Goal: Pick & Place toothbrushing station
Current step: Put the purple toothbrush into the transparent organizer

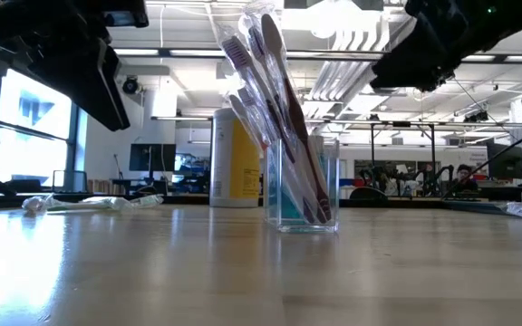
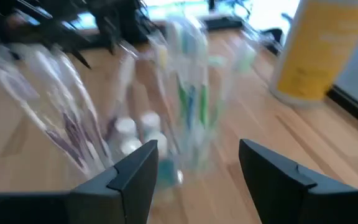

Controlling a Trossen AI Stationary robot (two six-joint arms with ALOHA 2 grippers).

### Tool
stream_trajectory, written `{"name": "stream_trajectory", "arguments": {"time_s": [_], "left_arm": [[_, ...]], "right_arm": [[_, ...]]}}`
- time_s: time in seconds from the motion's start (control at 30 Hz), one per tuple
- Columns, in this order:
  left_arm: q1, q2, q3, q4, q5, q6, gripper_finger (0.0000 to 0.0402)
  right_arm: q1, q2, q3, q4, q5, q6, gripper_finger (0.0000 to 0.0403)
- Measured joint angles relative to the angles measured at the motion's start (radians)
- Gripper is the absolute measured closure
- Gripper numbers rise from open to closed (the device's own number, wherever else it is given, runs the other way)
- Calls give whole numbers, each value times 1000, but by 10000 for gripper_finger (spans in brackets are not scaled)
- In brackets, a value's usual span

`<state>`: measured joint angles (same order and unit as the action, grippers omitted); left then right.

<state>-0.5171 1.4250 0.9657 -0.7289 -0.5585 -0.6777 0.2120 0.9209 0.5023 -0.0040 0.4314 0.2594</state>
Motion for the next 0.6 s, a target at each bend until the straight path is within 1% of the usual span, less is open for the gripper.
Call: {"name": "stream_trajectory", "arguments": {"time_s": [0.17,0.23,0.33,0.37,0.43,0.6], "left_arm": [[0,0,0,8,0,0,192],[0,0,0,8,0,0,192],[0,0,0,8,0,0,192],[0,0,0,8,-2,0,192],[0,0,0,8,-2,4,192],[0,0,0,11,-2,18,192]], "right_arm": [[0,-7,93,-317,77,164,186],[-3,7,134,-426,92,273,186],[-21,23,178,-592,86,468,186],[-28,29,189,-639,80,540,186],[-48,38,206,-733,33,680,186],[-121,54,212,-939,-92,925,186]]}}
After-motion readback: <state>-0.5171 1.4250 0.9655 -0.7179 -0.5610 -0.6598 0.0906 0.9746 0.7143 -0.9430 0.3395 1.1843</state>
